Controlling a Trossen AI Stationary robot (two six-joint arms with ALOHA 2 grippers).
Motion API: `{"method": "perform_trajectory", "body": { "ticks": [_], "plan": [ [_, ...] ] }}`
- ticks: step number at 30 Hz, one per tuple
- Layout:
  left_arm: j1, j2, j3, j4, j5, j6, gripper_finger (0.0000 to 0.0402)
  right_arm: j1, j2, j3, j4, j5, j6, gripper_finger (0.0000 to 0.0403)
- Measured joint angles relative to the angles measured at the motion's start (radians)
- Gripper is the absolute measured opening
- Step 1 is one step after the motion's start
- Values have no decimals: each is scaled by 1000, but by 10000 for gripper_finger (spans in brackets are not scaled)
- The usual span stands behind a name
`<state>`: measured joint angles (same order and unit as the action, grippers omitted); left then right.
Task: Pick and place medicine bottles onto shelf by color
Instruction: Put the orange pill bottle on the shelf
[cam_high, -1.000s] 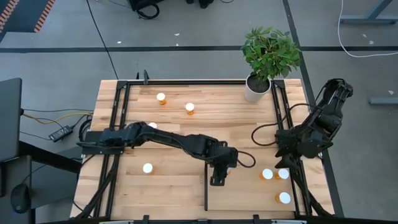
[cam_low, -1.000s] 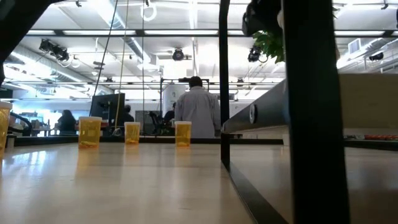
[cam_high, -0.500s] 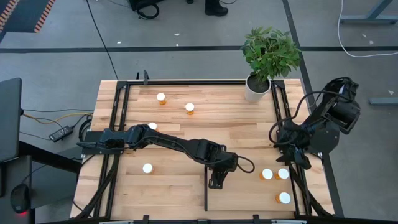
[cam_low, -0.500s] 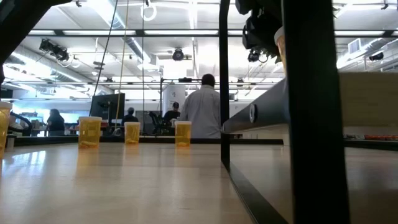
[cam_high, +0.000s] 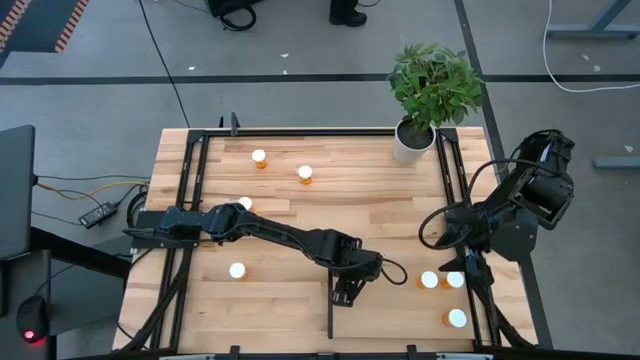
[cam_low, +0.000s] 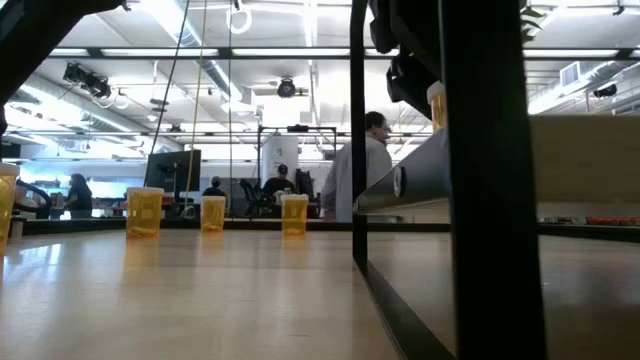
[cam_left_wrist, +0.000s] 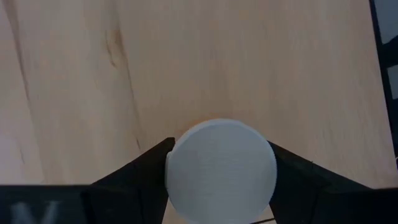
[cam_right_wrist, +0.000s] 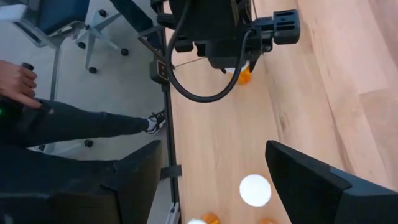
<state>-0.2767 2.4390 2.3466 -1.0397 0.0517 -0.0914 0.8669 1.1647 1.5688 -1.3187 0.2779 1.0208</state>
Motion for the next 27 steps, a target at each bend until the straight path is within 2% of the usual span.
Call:
{"method": "perform_trajectory", "body": {
  "ticks": [15, 27],
  "plan": [
    [-2, 0, 0, 2, 0, -2, 267, 0, 0, 0, 11, -1, 16, 292],
    [1, -18, -2, 3, -4, -4, 260, 0, 0, 0, 11, 1, 21, 292]
  ]
}}
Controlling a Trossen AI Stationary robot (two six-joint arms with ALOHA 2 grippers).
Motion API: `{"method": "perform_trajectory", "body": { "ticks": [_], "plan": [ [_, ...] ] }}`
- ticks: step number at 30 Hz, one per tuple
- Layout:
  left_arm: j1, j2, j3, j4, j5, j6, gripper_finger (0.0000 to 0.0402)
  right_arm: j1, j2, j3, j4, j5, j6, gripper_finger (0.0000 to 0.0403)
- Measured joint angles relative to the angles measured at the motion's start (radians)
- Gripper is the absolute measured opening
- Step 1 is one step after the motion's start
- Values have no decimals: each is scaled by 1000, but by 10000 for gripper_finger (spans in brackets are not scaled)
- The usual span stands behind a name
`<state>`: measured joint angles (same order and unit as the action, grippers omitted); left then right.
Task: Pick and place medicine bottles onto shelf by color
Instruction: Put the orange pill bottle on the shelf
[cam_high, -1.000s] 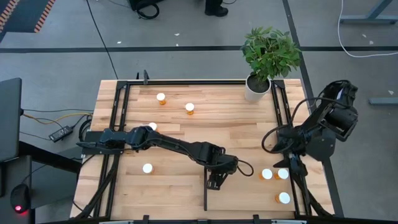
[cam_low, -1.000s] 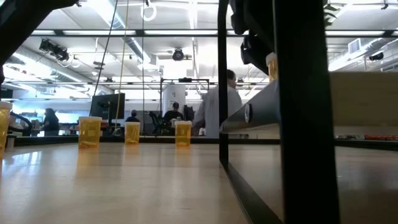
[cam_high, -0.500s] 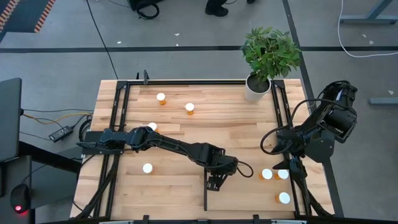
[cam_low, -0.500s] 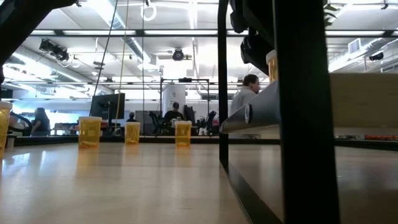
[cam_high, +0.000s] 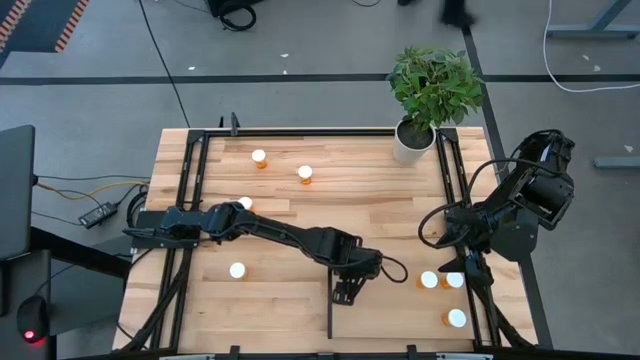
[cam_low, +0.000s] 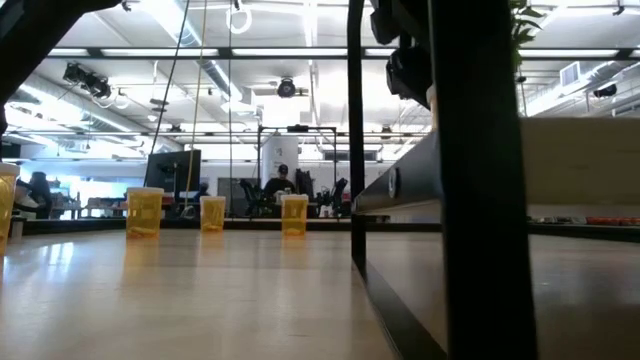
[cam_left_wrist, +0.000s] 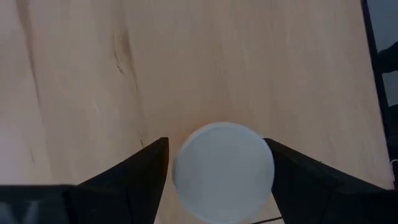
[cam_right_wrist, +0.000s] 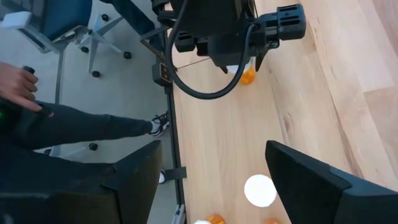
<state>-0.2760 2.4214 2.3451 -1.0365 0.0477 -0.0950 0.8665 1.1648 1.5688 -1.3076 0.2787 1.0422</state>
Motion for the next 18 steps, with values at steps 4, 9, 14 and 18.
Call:
{"method": "perform_trajectory", "body": {
  "ticks": [4, 9, 14, 18],
  "plan": [
    [1, -17, 0, -8, 4, 2, 263, 0, 0, 0, -4, 1, -6, 292],
    [-1, -30, 0, -10, 4, 2, 262, 0, 0, 0, -6, 14, -14, 292],
    [-3, -30, 0, -9, 21, 2, 264, 0, 0, 0, -6, 14, -18, 292],
    [-3, -30, 0, -8, 20, 2, 272, 0, 0, 0, -7, 14, -19, 292]
  ]
}}
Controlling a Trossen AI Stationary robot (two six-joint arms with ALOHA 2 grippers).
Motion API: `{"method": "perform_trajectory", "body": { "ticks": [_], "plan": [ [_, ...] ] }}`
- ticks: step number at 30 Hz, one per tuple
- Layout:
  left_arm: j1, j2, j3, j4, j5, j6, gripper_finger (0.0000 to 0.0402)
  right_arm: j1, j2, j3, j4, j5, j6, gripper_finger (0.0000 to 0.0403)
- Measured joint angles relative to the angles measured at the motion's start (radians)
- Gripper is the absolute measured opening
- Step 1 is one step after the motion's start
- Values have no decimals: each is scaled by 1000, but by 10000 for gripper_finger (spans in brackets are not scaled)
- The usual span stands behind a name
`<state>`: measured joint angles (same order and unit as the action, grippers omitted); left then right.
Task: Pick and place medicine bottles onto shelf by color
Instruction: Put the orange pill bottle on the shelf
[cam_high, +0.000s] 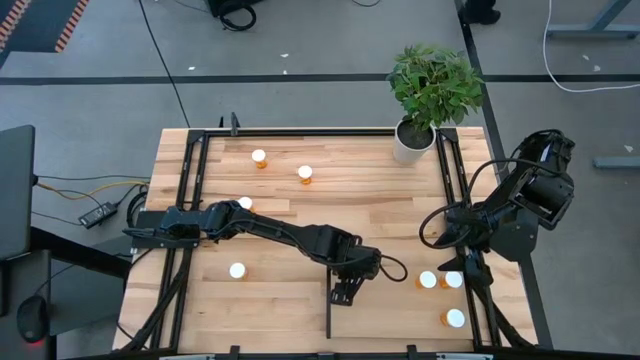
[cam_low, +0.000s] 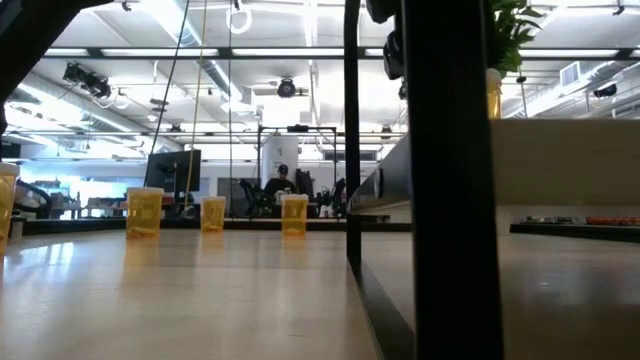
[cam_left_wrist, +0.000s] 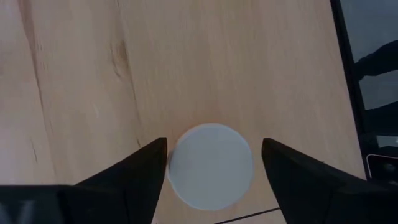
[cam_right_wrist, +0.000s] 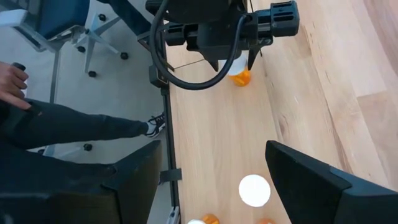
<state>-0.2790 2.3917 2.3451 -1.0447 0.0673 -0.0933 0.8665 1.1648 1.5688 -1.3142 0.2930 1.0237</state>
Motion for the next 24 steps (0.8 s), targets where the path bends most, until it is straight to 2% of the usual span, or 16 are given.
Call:
{"method": "perform_trajectory", "body": {
  "ticks": [13, 24],
  "plan": [
    [14, -7, 0, 35, -19, -6, 284, 0, 0, 0, 0, -1, -2, 292],
    [30, -52, 1, 87, -55, 0, 316, 0, 0, 0, -1, -1, -3, 292]
  ]
}}
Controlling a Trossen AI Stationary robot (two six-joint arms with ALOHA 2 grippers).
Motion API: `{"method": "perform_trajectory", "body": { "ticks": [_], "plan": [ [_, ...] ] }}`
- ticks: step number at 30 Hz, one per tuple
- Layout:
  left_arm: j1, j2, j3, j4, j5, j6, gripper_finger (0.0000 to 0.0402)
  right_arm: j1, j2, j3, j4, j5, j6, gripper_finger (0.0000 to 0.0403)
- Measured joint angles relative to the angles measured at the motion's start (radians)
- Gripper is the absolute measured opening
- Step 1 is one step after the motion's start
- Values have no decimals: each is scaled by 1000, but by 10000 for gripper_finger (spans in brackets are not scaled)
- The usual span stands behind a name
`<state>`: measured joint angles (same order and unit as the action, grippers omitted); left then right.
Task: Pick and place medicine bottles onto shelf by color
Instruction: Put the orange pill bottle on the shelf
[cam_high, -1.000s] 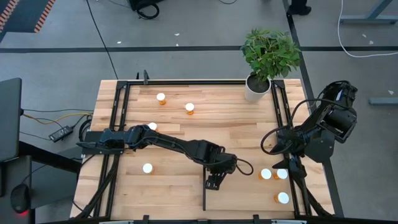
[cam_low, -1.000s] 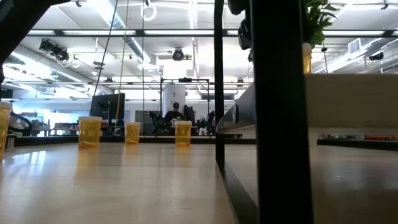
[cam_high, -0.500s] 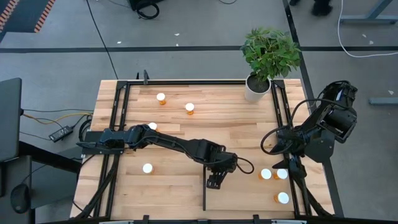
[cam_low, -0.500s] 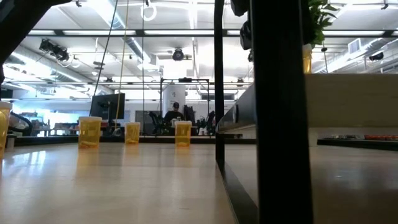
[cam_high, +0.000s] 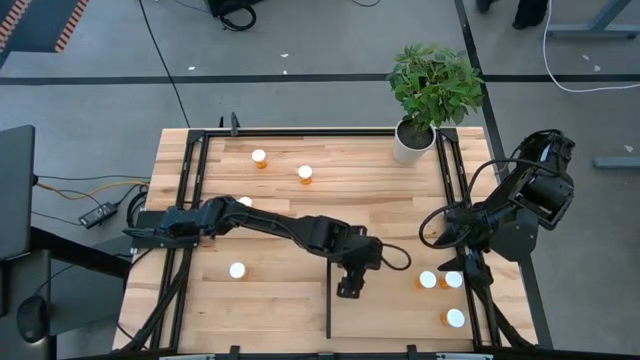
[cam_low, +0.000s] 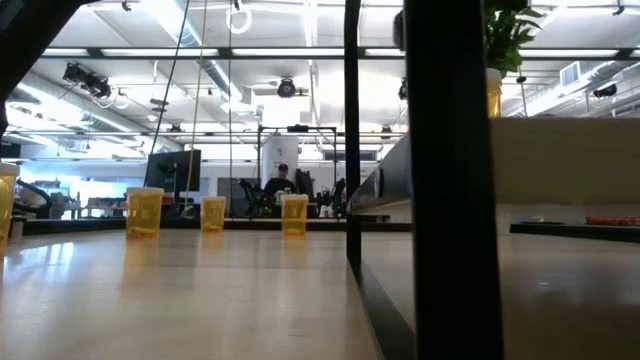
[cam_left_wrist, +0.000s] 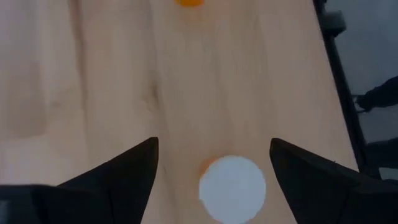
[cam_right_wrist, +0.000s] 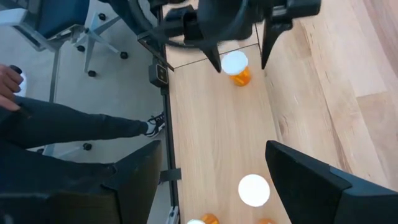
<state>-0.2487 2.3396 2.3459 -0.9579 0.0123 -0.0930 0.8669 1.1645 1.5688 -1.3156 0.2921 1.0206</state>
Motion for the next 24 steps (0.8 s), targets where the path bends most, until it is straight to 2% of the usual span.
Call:
{"method": "perform_trajectory", "body": {
  "ticks": [9, 15, 20, 24],
  "plan": [
    [38, -62, -1, 85, -75, 1, 299, 0, 0, -3, -8, 0, 19, 292],
    [63, -173, -1, 65, -247, 0, 271, -10, 19, -7, -12, 16, 4, 282],
    [74, -284, 2, 49, -350, -1, 208, -86, 91, -7, 8, 24, -160, 260],
    [78, -349, 1, -42, -360, -19, 119, -150, 178, -7, 79, -2, -302, 210]
  ]
}}
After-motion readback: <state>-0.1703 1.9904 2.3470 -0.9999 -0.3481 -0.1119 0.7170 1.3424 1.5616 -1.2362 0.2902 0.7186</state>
